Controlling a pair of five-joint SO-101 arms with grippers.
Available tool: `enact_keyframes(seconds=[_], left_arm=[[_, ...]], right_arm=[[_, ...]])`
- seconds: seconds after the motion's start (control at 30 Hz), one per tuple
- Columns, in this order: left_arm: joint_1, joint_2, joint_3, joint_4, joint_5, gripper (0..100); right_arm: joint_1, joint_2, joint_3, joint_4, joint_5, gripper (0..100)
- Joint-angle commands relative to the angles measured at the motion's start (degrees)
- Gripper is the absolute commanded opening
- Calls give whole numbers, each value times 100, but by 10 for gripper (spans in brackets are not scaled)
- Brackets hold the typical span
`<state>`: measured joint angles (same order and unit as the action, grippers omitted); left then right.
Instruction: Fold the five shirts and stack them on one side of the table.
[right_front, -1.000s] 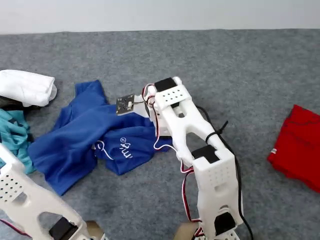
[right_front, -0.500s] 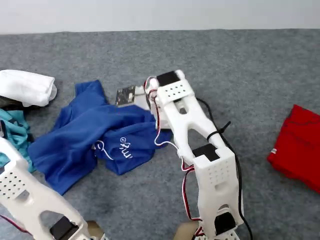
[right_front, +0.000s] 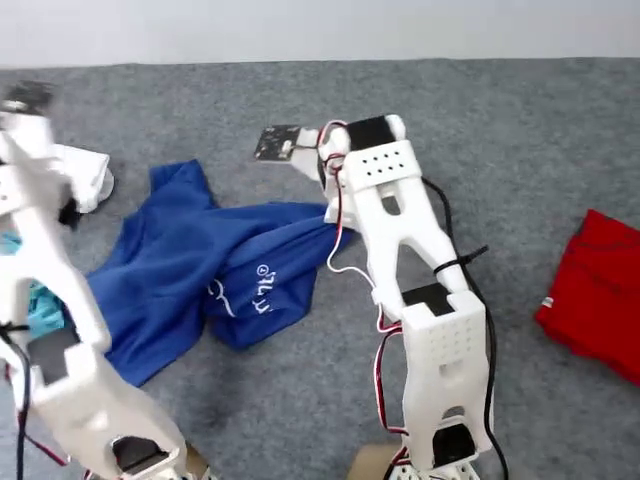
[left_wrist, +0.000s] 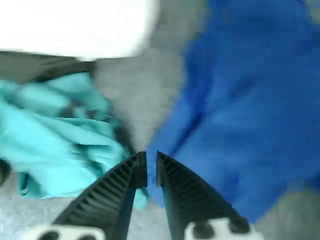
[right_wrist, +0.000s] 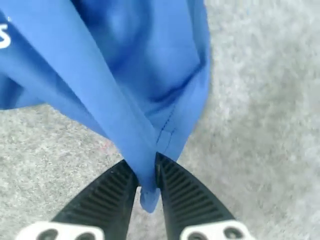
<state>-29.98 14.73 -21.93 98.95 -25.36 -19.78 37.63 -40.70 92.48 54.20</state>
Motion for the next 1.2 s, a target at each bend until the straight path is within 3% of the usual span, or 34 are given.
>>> enact_keyframes(seconds=[0.0, 0.23, 0.57, 0.8, 0.93, 1.17], left_arm=[[229, -1222, 1411, 158, -659, 43], [571, -2505, 3459, 149, -1688, 43], [651, -3121, 5552, 123, -3411, 43], [484, -3182, 6826, -870, -4615, 49], [457, -3209, 7196, -1495, -4809, 95], [448, -3226, 6993, -1556, -4835, 150]], right_arm=[[154, -426, -290, 31, -176, 10], [127, -426, -290, 4, -378, 10], [154, -418, -290, 40, -774, 10], [127, -409, -290, 40, -774, 10], [136, -426, -290, 277, -782, 10], [154, -426, -290, 567, -1064, 9]])
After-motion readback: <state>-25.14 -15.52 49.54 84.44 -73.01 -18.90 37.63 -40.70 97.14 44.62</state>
